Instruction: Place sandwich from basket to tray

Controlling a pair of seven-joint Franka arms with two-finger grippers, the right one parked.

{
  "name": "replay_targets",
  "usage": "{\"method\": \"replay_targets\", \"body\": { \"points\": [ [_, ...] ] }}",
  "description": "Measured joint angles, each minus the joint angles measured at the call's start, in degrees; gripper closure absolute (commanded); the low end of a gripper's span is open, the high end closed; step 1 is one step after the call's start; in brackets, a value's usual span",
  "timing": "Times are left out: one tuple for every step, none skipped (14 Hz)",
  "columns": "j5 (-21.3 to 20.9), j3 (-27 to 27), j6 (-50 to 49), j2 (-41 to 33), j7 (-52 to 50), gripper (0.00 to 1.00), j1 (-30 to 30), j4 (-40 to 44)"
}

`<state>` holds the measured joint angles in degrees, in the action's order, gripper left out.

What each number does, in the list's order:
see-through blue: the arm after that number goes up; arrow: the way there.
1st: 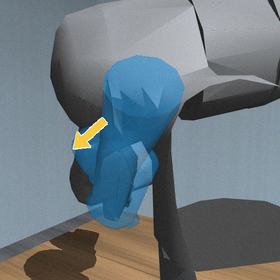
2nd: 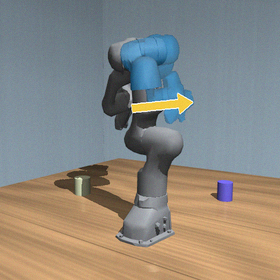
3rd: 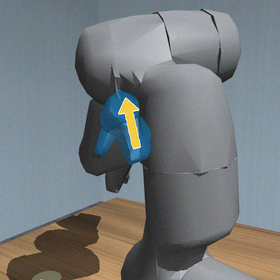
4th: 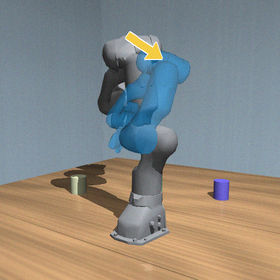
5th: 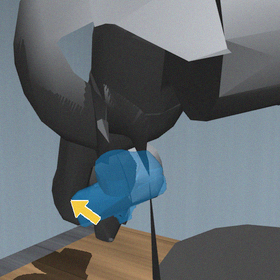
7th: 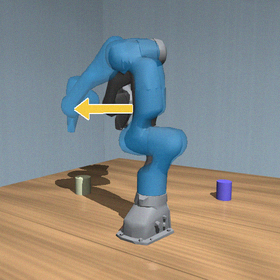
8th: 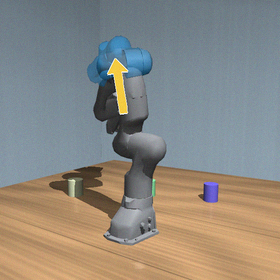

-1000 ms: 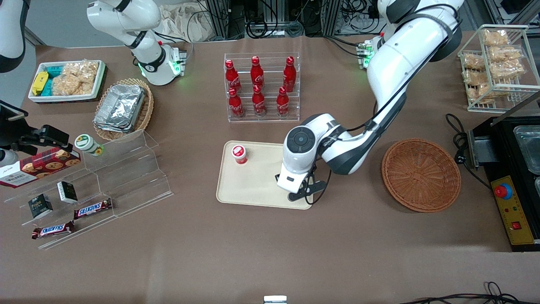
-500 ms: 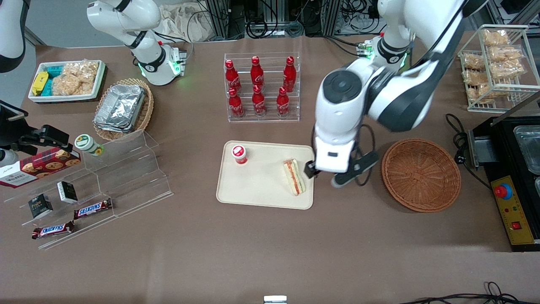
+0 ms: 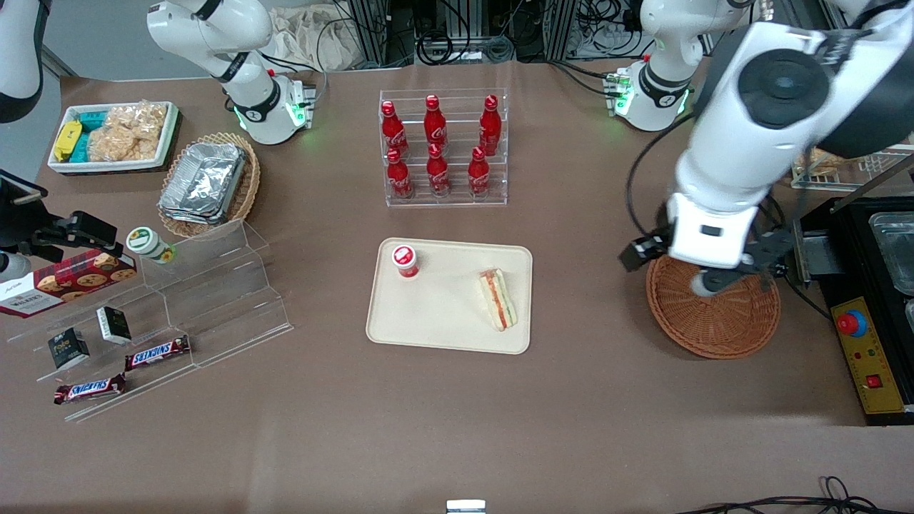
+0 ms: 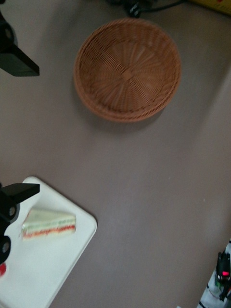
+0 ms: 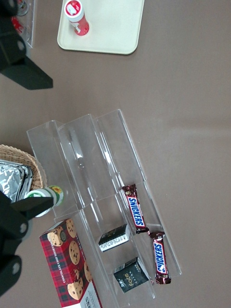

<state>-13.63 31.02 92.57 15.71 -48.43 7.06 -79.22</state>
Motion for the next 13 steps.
{"method": "replay_targets", "body": {
  "points": [
    [1.91, -3.84, -0.03, -0.35, 4.75, 0.0, -0.66, -0.13],
    [3.76, -7.78, -0.05, -0.68, 9.74, 0.0, -1.33, -0.17],
    [5.65, -11.68, -0.11, -1.3, 15.17, 0.0, -1.81, -0.36],
    [7.27, -15.5, -0.17, -2.38, 20.43, 0.0, -2.21, -1.13],
    [8.5, -19.31, -0.16, -3.96, 25.2, 0.0, -2.75, -2.5],
    [9.36, -22.88, -0.16, -5.88, 29.26, 0.0, -3.34, -4.23],
    [9.87, -25.69, -0.16, -7.94, 32.49, 0.0, -3.71, -6.05],
    [10.28, -27.39, -0.16, -9.97, 34.56, 0.0, -3.8, -7.75],
    [10.46, -28.31, -0.16, -11.89, 35.54, 0.0, -3.86, -9.34],
    [10.49, -28.62, -0.16, -13.55, 35.81, 0.0, -3.95, -10.73],
    [10.5, -28.63, -0.15, -14.94, 35.82, 0.0, -4.12, -12.04],
    [10.5, -28.63, -0.15, -15.9, 35.82, 0.0, -4.41, -12.99],
    [10.5, -28.63, -0.19, -16.44, 35.95, 0.0, -4.66, -13.56]
  ]
}}
